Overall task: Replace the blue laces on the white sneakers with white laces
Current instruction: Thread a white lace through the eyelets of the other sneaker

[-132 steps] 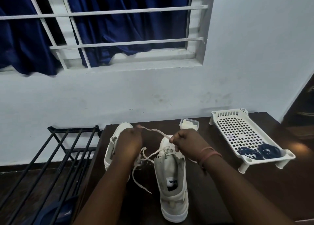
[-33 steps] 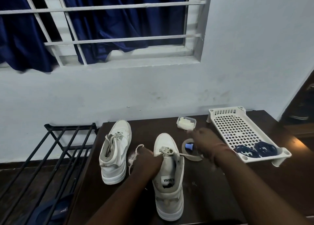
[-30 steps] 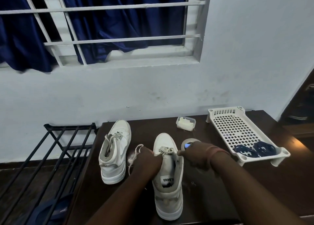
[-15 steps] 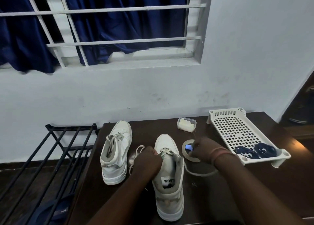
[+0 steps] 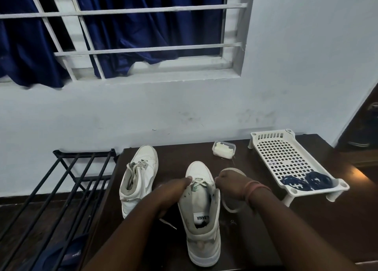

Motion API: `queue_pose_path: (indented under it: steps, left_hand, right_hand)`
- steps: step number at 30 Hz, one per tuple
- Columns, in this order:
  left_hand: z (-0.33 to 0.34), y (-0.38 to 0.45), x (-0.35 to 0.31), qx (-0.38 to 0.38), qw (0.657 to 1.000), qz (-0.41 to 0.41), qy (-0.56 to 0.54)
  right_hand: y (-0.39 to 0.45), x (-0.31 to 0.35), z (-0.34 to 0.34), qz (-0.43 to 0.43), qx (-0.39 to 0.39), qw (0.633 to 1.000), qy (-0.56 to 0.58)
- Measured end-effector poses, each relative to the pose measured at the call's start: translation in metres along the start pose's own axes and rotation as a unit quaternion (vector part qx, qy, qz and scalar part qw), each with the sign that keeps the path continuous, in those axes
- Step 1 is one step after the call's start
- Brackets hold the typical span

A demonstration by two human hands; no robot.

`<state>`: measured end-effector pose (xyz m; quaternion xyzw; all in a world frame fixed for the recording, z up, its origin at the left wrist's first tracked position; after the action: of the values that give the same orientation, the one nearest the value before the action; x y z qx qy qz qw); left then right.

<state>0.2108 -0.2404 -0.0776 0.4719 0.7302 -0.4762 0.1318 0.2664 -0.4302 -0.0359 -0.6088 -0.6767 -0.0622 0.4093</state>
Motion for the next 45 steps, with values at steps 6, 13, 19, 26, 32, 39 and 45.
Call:
queue_pose_path:
  steps: [6,13,19,26,32,39,45]
  left_hand:
    - [-0.007,-0.006,0.007,0.017,0.997,-0.014,-0.078]
    - [-0.039,0.001,-0.017,-0.116,0.99,0.029,0.069]
    - [-0.052,0.001,-0.018,-0.158,0.964,0.038,0.212]
    - [-0.055,-0.009,-0.003,-0.219,0.962,-0.023,0.162]
    - [-0.044,-0.014,-0.005,-0.189,0.956,-0.03,0.221]
    - [-0.037,-0.027,-0.038,-0.236,0.957,0.038,0.161]
    - [-0.018,-0.036,-0.044,-0.186,0.973,0.075,0.117]
  right_hand:
    - [-0.007,-0.002,-0.002,-0.013,-0.001,1.0,-0.005]
    - [-0.012,0.001,-0.027,-0.024,-0.045,0.999,-0.006]
    - [-0.014,-0.005,-0.033,0.002,-0.093,0.993,-0.066]
    - [-0.013,-0.017,-0.042,0.03,-0.166,0.984,-0.064]
    - [-0.015,-0.006,-0.032,0.023,-0.128,0.99,-0.06]
    - [-0.023,0.027,-0.042,-0.025,-0.197,0.98,-0.025]
    - [-0.045,0.071,-0.039,-0.137,-0.203,0.969,0.045]
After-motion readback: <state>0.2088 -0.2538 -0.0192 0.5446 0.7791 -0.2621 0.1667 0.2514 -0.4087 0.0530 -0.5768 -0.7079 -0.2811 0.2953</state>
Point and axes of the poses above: each hand's wrist, its own y-axis towards the middle knuckle, its own z-axis out of the palm, x = y × z, the point moved 10 cm from there along y, towards the middle knuckle, and after that the axes turned 12 degrees about y, right-handed, at the moved point
